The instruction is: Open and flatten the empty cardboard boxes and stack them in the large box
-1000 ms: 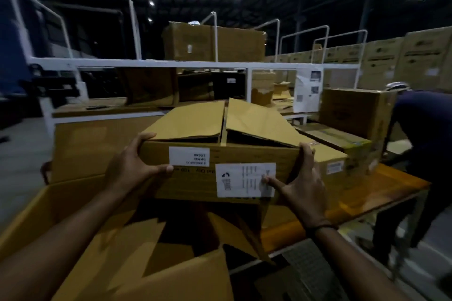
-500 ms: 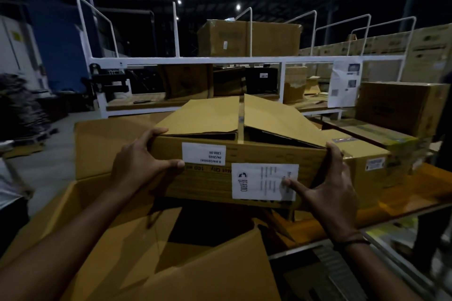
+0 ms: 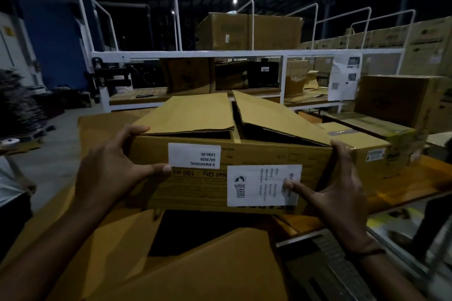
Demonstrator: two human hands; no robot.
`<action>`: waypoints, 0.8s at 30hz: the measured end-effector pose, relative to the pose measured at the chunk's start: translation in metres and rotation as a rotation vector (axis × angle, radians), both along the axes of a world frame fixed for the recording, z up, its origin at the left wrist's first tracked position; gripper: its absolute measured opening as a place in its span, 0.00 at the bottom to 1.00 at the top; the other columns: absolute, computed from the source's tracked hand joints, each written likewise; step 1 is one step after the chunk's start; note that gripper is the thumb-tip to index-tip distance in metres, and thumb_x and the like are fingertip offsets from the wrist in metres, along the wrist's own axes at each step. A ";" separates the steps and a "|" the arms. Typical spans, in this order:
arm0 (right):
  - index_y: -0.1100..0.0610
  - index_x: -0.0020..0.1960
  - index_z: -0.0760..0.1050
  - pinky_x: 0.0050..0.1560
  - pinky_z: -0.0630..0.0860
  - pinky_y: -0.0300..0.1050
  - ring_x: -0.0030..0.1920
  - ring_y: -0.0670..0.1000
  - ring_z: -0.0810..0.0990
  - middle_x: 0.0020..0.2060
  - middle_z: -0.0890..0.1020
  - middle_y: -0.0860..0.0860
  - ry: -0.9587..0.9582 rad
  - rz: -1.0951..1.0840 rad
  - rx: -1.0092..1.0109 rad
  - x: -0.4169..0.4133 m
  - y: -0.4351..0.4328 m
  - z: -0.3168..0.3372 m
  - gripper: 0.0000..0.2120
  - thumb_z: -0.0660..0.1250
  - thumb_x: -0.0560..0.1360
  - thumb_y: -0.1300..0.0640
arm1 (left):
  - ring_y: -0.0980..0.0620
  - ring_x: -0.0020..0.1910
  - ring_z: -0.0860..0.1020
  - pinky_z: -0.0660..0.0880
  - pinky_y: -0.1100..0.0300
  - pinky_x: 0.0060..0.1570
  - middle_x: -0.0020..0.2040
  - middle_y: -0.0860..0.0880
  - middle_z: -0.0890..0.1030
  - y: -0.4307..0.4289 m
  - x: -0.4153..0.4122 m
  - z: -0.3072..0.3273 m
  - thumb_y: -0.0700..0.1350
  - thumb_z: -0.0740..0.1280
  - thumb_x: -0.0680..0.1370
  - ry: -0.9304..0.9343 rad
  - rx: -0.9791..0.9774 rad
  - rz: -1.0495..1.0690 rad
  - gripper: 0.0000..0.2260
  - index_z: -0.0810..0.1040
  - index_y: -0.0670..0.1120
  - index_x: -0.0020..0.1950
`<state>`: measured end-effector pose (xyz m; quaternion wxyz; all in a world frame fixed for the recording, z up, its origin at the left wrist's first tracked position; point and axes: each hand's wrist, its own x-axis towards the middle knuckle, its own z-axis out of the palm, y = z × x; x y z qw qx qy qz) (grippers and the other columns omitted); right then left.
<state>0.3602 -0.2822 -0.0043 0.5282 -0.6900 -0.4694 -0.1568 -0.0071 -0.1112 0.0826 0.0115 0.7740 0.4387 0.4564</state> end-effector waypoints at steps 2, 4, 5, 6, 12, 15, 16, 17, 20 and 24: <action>0.42 0.81 0.53 0.47 0.83 0.67 0.67 0.63 0.75 0.72 0.71 0.55 -0.002 0.031 -0.007 -0.006 0.001 -0.001 0.60 0.73 0.58 0.23 | 0.43 0.49 0.83 0.81 0.51 0.38 0.57 0.45 0.84 -0.009 -0.016 -0.001 0.68 0.79 0.55 -0.008 0.007 0.026 0.43 0.74 0.62 0.69; 0.42 0.81 0.54 0.48 0.83 0.67 0.67 0.61 0.75 0.72 0.72 0.55 0.007 0.064 -0.020 -0.015 0.006 -0.004 0.59 0.73 0.58 0.22 | 0.42 0.49 0.83 0.82 0.47 0.40 0.57 0.46 0.84 -0.013 -0.034 -0.004 0.72 0.77 0.53 -0.020 -0.010 0.036 0.44 0.74 0.64 0.68; 0.43 0.81 0.55 0.49 0.83 0.67 0.66 0.60 0.76 0.71 0.73 0.55 0.013 0.083 -0.026 -0.021 0.009 -0.007 0.58 0.73 0.59 0.23 | 0.42 0.50 0.83 0.83 0.45 0.41 0.57 0.46 0.84 -0.015 -0.042 -0.006 0.76 0.76 0.52 -0.032 -0.026 0.032 0.45 0.73 0.65 0.68; 0.44 0.81 0.55 0.49 0.83 0.66 0.65 0.60 0.76 0.70 0.73 0.56 0.015 0.100 -0.032 -0.028 0.013 -0.009 0.58 0.75 0.60 0.24 | 0.43 0.51 0.82 0.83 0.44 0.41 0.57 0.47 0.83 -0.017 -0.051 -0.009 0.79 0.74 0.51 -0.047 -0.041 0.037 0.45 0.73 0.68 0.66; 0.45 0.81 0.56 0.53 0.82 0.63 0.66 0.59 0.75 0.70 0.73 0.57 -0.008 0.220 -0.069 -0.065 0.045 -0.016 0.58 0.81 0.58 0.34 | 0.45 0.51 0.83 0.83 0.45 0.43 0.56 0.49 0.84 -0.037 -0.101 -0.043 0.81 0.72 0.50 -0.106 -0.101 0.183 0.46 0.72 0.68 0.65; 0.46 0.81 0.57 0.54 0.81 0.62 0.68 0.59 0.74 0.72 0.72 0.56 -0.036 0.268 -0.068 -0.076 0.060 -0.014 0.58 0.80 0.58 0.34 | 0.45 0.51 0.83 0.82 0.47 0.44 0.56 0.50 0.85 -0.049 -0.115 -0.055 0.72 0.79 0.53 -0.138 -0.090 0.263 0.44 0.73 0.64 0.67; 0.46 0.80 0.57 0.54 0.81 0.61 0.68 0.59 0.74 0.72 0.72 0.56 -0.047 0.287 -0.071 -0.080 0.064 -0.013 0.58 0.80 0.58 0.33 | 0.44 0.51 0.83 0.81 0.48 0.44 0.56 0.50 0.85 -0.054 -0.119 -0.059 0.69 0.80 0.54 -0.148 -0.088 0.293 0.43 0.73 0.64 0.68; 0.46 0.80 0.57 0.54 0.81 0.61 0.68 0.59 0.75 0.72 0.72 0.56 -0.061 0.312 -0.079 -0.084 0.070 -0.012 0.58 0.79 0.58 0.32 | 0.44 0.52 0.83 0.81 0.48 0.43 0.56 0.50 0.85 -0.059 -0.124 -0.064 0.68 0.80 0.55 -0.156 -0.094 0.316 0.43 0.73 0.64 0.68; 0.46 0.80 0.57 0.49 0.83 0.58 0.65 0.59 0.76 0.71 0.72 0.56 -0.083 0.371 -0.116 -0.092 0.082 -0.015 0.57 0.77 0.58 0.29 | 0.42 0.53 0.83 0.78 0.51 0.42 0.57 0.49 0.84 -0.067 -0.133 -0.079 0.66 0.82 0.56 -0.164 -0.108 0.373 0.41 0.74 0.64 0.67; 0.45 0.80 0.56 0.52 0.81 0.59 0.67 0.61 0.76 0.73 0.71 0.57 -0.031 0.407 -0.175 -0.093 0.091 -0.032 0.58 0.76 0.58 0.30 | 0.42 0.54 0.82 0.77 0.51 0.43 0.60 0.49 0.83 -0.065 -0.130 -0.096 0.66 0.82 0.57 -0.131 -0.105 0.403 0.41 0.74 0.63 0.68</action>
